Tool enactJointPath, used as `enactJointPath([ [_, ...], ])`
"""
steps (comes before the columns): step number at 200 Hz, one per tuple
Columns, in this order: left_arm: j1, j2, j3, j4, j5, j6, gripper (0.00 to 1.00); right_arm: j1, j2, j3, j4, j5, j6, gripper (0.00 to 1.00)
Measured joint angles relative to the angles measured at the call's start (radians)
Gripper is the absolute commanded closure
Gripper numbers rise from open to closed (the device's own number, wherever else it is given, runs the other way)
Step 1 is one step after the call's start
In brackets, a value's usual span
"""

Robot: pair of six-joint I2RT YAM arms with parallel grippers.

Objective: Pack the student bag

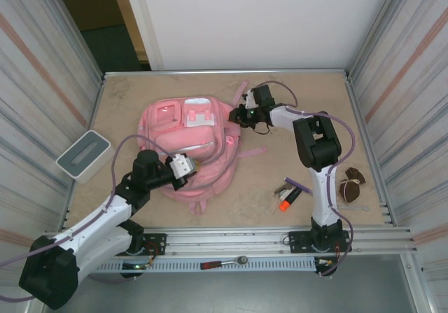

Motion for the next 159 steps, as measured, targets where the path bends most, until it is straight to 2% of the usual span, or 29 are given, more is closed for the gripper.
enactJointPath([
  [19, -0.003, 0.032, 0.014, 0.005, -0.018, -0.016, 0.98, -0.017, -0.031, -0.071, 0.067, -0.005, 0.015, 1.00],
  [59, -0.006, 0.185, 0.092, 0.043, -0.063, -0.056, 0.93, -0.106, -0.214, -0.320, 0.146, 0.046, 0.036, 0.99],
  [83, 0.000, 0.268, 0.148, 0.050, -0.132, -0.096, 0.82, -0.122, -0.360, -0.460, 0.179, 0.150, 0.040, 0.93],
  [91, 0.010, 0.285, 0.158, 0.050, -0.171, -0.117, 0.74, -0.113, -0.408, -0.501, 0.180, 0.193, 0.040, 0.91],
  [110, 0.057, 0.306, 0.167, 0.051, -0.301, -0.198, 0.55, -0.060, -0.510, -0.586, 0.168, 0.294, 0.040, 0.86],
  [127, 0.115, 0.306, 0.171, 0.049, -0.428, -0.271, 0.40, 0.041, -0.584, -0.641, 0.125, 0.373, 0.039, 0.77],
  [146, 0.161, 0.294, 0.199, 0.010, -0.565, -0.364, 0.34, 0.179, -0.631, -0.655, 0.053, 0.432, 0.023, 0.64],
  [159, 0.166, 0.262, 0.222, -0.034, -0.610, -0.421, 0.32, 0.251, -0.657, -0.655, 0.009, 0.452, -0.003, 0.58],
])
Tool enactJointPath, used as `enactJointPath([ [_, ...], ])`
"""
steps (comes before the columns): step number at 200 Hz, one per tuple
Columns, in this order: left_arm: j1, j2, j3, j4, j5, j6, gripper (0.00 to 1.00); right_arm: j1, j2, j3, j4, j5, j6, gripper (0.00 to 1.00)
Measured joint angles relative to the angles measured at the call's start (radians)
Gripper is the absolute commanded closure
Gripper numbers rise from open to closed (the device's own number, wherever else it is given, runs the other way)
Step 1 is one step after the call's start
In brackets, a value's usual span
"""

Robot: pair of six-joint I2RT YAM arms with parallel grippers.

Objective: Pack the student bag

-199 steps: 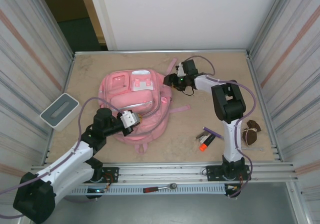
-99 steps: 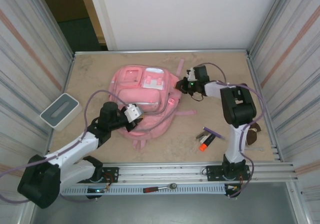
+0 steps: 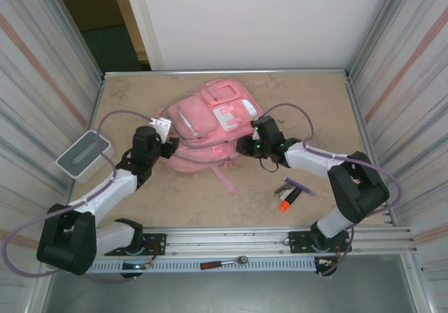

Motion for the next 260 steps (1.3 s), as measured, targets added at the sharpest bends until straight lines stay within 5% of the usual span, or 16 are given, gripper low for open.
enactJointPath([
  [40, -0.040, -0.179, 0.009, -0.042, -0.006, -0.212, 0.28, 0.039, -0.134, 0.002, -0.109, 0.074, -0.115, 0.48],
  [66, -0.156, -0.206, 0.005, -0.044, -0.072, -0.313, 0.18, 0.023, -0.157, 0.039, -0.105, 0.105, -0.169, 0.45],
  [108, -0.391, 0.057, 0.152, -0.141, -0.315, -0.300, 0.01, 0.009, -0.043, 0.107, -0.039, 0.099, -0.195, 0.44],
  [143, -0.485, 0.289, 0.296, -0.200, -0.526, -0.257, 0.01, -0.020, 0.025, 0.108, -0.016, 0.073, -0.198, 0.44],
  [185, -0.511, 0.457, 0.383, -0.249, -0.680, -0.232, 0.01, -0.045, 0.029, 0.089, 0.011, 0.039, -0.198, 0.44],
  [260, -0.476, 0.404, 0.345, -0.251, -0.696, -0.232, 0.06, -0.051, 0.049, 0.058, 0.035, 0.024, -0.197, 0.43],
])
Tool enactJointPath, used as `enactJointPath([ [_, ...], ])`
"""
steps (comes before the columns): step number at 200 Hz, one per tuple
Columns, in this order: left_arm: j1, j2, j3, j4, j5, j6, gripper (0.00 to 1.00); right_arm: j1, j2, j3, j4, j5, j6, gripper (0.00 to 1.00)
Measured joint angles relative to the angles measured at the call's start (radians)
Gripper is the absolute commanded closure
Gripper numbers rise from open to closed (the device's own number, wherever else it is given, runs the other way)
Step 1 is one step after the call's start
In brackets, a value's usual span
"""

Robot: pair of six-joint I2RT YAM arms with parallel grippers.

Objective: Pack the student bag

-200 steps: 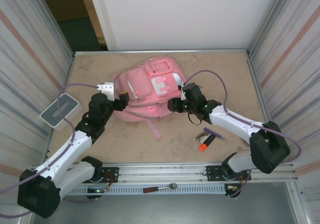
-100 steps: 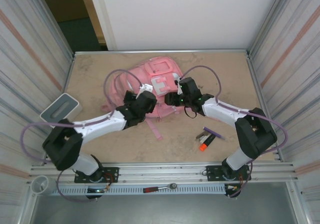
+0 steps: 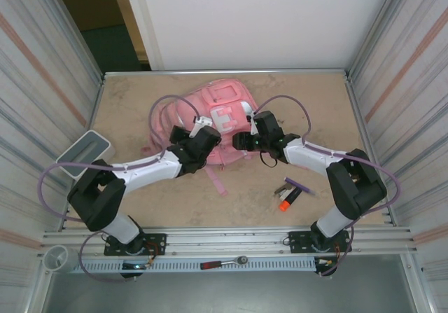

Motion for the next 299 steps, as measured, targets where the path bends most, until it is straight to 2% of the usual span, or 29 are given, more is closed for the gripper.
enactJointPath([
  [45, 0.005, -0.124, -0.087, -0.030, 0.036, -0.045, 0.08, 0.000, 0.013, 0.000, -0.001, -0.014, 0.000, 0.43],
  [88, 0.013, -0.346, -0.217, -0.072, 0.096, -0.106, 0.10, -0.001, 0.013, 0.000, -0.002, -0.021, 0.000, 0.43],
  [123, 0.070, -0.479, -0.295, -0.068, 0.246, -0.161, 0.09, -0.002, 0.013, 0.000, -0.006, -0.021, 0.000, 0.42],
  [154, 0.076, -0.455, -0.293, -0.018, 0.348, -0.192, 0.09, -0.002, 0.013, 0.000, -0.007, -0.022, 0.000, 0.42],
  [168, 0.084, -0.404, -0.272, -0.010, 0.387, -0.198, 0.15, -0.002, 0.013, 0.000, -0.007, -0.022, 0.000, 0.42],
  [191, 0.091, -0.325, -0.238, 0.006, 0.435, -0.210, 0.31, -0.002, 0.013, 0.000, -0.010, -0.022, 0.000, 0.42],
  [227, 0.107, -0.289, -0.237, 0.032, 0.480, -0.223, 0.53, -0.002, 0.013, 0.000, -0.011, -0.022, 0.000, 0.42],
  [270, 0.141, -0.287, -0.237, 0.069, 0.521, -0.241, 0.69, -0.002, 0.013, 0.000, -0.010, -0.023, 0.000, 0.42],
  [299, 0.156, -0.277, -0.244, 0.087, 0.546, -0.243, 0.72, -0.002, 0.013, 0.000, -0.010, -0.023, 0.000, 0.42],
])
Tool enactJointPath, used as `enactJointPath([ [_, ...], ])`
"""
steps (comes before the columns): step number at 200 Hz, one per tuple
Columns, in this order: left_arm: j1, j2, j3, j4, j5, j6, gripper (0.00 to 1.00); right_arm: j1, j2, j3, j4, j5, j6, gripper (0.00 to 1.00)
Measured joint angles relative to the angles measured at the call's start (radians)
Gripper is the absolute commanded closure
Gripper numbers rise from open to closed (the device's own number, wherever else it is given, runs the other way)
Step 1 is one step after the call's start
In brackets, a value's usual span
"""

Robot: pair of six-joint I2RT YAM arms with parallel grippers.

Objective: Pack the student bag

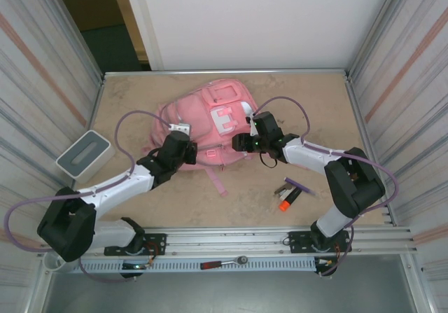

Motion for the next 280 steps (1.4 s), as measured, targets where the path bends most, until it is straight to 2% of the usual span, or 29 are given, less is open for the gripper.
enactJointPath([
  [48, 0.006, 0.008, -0.014, 0.015, 0.030, -0.013, 0.62, 0.000, 0.000, 0.000, -0.002, 0.001, 0.000, 0.41],
  [83, 0.006, 0.028, -0.024, 0.016, 0.035, -0.021, 0.60, 0.000, 0.000, 0.000, -0.008, 0.001, 0.000, 0.41],
  [132, 0.006, 0.030, -0.029, 0.015, 0.032, -0.021, 0.76, 0.000, 0.000, 0.000, -0.008, 0.001, 0.000, 0.41],
  [146, 0.008, 0.025, -0.039, 0.015, 0.030, -0.022, 0.85, 0.000, 0.000, 0.000, -0.008, 0.001, 0.000, 0.41],
  [169, 0.013, 0.004, -0.056, 0.014, 0.030, -0.019, 0.89, 0.000, 0.000, 0.000, -0.013, 0.001, 0.000, 0.41],
  [200, 0.013, -0.019, -0.057, 0.010, 0.039, -0.011, 1.00, -0.006, -0.018, 0.000, -0.036, 0.009, 0.005, 0.39],
  [237, 0.013, -0.042, -0.057, 0.004, 0.118, -0.007, 1.00, -0.007, -0.070, 0.000, -0.075, 0.045, 0.079, 0.30],
  [280, 0.013, -0.042, -0.057, -0.003, 0.221, 0.003, 1.00, -0.019, -0.077, -0.001, -0.050, 0.097, 0.293, 0.27],
])
